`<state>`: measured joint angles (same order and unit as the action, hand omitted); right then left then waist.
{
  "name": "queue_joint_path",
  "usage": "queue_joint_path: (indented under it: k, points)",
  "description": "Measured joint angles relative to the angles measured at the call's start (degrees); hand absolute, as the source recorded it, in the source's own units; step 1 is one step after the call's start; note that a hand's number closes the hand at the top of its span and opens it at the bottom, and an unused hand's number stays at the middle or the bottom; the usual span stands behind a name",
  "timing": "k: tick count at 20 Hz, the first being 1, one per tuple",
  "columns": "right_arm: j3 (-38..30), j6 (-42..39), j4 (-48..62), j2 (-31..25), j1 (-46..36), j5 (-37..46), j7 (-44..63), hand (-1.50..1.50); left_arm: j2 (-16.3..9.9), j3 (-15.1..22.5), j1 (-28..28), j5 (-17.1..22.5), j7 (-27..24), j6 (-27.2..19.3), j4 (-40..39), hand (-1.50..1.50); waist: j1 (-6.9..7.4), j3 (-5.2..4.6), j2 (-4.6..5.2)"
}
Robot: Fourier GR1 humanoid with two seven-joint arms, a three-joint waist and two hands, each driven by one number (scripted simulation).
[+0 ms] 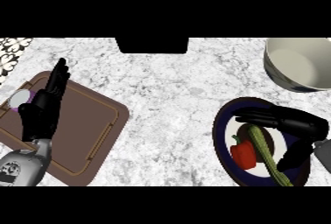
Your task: Pick the bell pepper from the plate and place it in the bowl
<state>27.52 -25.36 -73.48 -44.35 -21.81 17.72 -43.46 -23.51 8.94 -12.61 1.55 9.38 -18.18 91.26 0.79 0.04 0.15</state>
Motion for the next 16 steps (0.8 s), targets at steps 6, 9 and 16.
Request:
queue_joint_path:
  k: [6,9,16]
  points:
    - [2.48,1.86,5.65,4.36,-2.36,3.90,-1.04,-1.50,1.46,-1.21,-0.50,-1.22,-1.24,0.77,-1.59,0.00,-0.17,-0.05,-0.01]
    - [3.02,2.02,7.10,6.05,-3.11,4.79,-1.19,-1.50,2.11,-1.87,-1.12,-1.41,-1.08,1.54,-2.68,0.00,-0.32,-0.13,-0.09]
    - [4.32,2.80,8.85,9.42,-3.46,7.24,-1.34,-1.50,2.36,-3.13,-0.95,-2.56,0.94,2.86,-0.49,0.00,-0.38,-0.32,-0.28]
